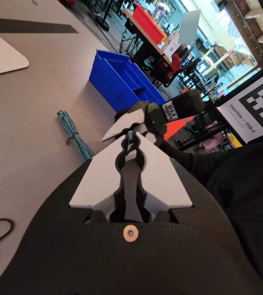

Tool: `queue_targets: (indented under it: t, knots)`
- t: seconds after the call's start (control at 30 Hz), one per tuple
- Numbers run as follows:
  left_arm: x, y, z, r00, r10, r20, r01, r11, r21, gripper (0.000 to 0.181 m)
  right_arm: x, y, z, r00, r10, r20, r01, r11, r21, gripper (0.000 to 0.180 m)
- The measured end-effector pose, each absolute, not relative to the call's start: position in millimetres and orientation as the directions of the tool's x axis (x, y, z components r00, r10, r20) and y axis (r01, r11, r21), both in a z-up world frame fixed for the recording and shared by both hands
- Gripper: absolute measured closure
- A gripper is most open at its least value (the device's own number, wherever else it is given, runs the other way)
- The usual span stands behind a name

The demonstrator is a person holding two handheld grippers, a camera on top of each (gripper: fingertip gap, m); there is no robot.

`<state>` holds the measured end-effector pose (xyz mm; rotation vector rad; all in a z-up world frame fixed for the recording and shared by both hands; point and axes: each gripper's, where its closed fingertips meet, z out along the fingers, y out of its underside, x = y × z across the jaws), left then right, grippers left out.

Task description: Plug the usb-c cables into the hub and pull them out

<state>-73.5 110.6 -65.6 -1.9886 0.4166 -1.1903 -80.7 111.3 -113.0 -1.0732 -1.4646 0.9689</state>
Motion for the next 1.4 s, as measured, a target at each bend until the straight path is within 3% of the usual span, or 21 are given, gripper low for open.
queue_targets:
  t: [0.23, 0.33, 0.43, 0.8, 0.9, 1.03, 1.1, 1.3, 1.4]
  knots:
    - [-84, 112, -34, 0.523, -0.638, 0.566, 0.175, -0.569, -0.803, 0.177, -86, 121, -180, -0.135, 0.973, 0.19, 0.416, 0.229, -0.88, 0.145]
    - [-87, 110, -25, 0.526, -0.647, 0.552, 0.186, -0.545, -0.817, 0.177, -90, 118, -194, -0.157, 0.969, 0.192, 0.451, 0.244, -0.859, 0.166]
    - [-84, 106, -25, 0.525, -0.65, 0.549, 0.191, -0.538, -0.821, 0.177, -93, 121, -203, -0.145, 0.968, 0.206, 0.485, 0.251, -0.837, 0.171]
    - [-90, 96, 33, 0.579, -0.686, 0.441, 0.293, -0.33, -0.897, 0.178, -86, 145, -208, -0.058, 0.977, 0.206, 0.522, 0.206, -0.828, 0.177]
    - [-94, 90, 44, 0.581, -0.695, 0.424, 0.297, -0.304, -0.905, 0.177, -77, 159, -228, -0.026, 0.979, 0.204, 0.626, 0.175, -0.76, 0.178]
    - [-105, 95, 26, 0.565, -0.658, 0.497, 0.356, -0.349, -0.867, 0.177, -78, 155, -218, -0.032, 0.979, 0.199, 0.587, 0.18, -0.789, 0.175]
    - [-112, 97, 10, 0.534, -0.627, 0.566, 0.401, -0.402, -0.823, 0.177, -76, 151, -207, -0.049, 0.978, 0.204, 0.556, 0.197, -0.807, 0.162]
    - [-121, 100, -26, 0.464, -0.555, 0.69, 0.514, -0.466, -0.72, 0.177, -80, 116, -146, -0.133, 0.958, 0.253, 0.292, 0.282, -0.914, 0.132]
    - [-117, 100, -38, 0.396, -0.536, 0.745, 0.578, -0.485, -0.656, 0.177, -86, 104, -102, -0.069, 0.947, 0.314, 0.124, 0.321, -0.939, 0.13]
